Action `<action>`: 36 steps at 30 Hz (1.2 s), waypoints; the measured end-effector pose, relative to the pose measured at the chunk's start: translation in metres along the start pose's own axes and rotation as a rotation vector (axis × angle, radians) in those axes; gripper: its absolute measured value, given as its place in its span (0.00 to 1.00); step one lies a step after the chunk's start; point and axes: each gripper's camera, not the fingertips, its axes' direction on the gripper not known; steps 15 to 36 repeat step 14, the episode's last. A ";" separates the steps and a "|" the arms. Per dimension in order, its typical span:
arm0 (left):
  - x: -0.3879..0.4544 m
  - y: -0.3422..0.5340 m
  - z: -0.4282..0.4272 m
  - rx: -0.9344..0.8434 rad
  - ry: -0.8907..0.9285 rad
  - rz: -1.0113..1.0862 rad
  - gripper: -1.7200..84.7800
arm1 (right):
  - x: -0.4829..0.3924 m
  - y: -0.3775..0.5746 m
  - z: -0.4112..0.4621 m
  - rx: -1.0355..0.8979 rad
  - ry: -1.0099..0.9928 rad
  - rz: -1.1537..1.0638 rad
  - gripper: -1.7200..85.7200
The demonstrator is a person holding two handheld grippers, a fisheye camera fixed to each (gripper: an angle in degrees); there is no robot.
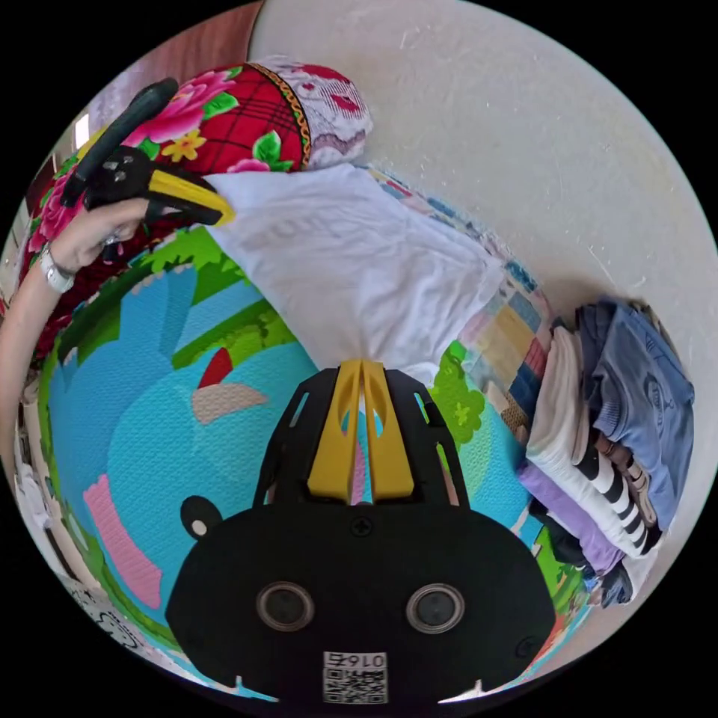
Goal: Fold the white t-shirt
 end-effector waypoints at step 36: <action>0.071 0.059 -0.100 0.526 1.069 -0.123 0.01 | 0.212 0.232 -0.138 0.528 0.256 0.416 0.13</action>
